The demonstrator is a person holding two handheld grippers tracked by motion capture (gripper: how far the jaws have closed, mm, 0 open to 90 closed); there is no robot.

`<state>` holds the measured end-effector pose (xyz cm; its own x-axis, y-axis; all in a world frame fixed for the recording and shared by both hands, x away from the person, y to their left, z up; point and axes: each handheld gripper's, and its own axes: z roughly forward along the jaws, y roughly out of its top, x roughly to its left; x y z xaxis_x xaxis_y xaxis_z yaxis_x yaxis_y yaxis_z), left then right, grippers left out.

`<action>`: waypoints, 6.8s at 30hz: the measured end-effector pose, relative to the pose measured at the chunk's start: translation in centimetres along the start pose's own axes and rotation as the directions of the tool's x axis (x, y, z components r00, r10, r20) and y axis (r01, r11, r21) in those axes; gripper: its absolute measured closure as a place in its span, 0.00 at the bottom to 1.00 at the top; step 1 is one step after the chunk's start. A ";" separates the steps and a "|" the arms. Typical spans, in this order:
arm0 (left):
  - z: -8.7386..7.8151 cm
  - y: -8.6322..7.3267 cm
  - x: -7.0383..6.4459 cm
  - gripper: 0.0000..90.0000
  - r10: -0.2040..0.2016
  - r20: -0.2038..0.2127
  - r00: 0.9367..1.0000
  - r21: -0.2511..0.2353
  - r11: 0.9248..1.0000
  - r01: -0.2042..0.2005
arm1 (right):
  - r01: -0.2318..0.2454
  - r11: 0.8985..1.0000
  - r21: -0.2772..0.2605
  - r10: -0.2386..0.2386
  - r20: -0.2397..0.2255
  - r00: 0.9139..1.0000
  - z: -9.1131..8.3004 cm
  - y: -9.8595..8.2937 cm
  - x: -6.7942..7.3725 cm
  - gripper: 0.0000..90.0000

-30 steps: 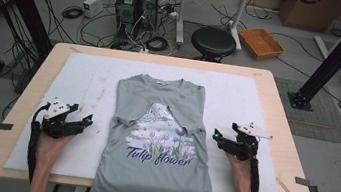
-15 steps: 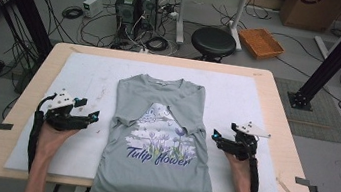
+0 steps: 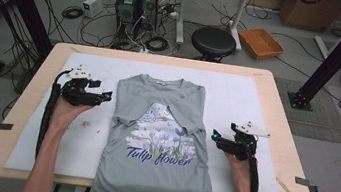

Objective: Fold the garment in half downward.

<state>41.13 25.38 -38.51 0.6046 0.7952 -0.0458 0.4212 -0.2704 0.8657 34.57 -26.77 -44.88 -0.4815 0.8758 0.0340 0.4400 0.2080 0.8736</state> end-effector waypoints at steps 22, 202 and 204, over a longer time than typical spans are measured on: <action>9.2 2.5 3.8 0.42 -0.039 -0.049 0.998 0.174 0.984 0.047 | 0.009 1.000 0.021 -0.009 -0.006 1.000 0.2 0.1 0.1 0.26; 11.4 -0.2 4.0 0.94 -0.129 -0.104 0.986 0.164 0.976 0.145 | 0.038 0.949 0.312 0.003 -0.130 0.991 16.9 10.8 -4.8 0.95; 11.0 0.2 4.0 0.94 -0.135 -0.107 0.985 0.138 0.979 0.150 | 0.044 0.953 0.300 -0.004 -0.131 0.991 16.5 11.1 -4.8 0.95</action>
<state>51.13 22.52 -43.99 0.4661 0.8780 -0.1089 0.5962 -0.2207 0.7719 54.31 -21.51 -43.33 -0.5784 0.8104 0.0937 0.6255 0.3668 0.6886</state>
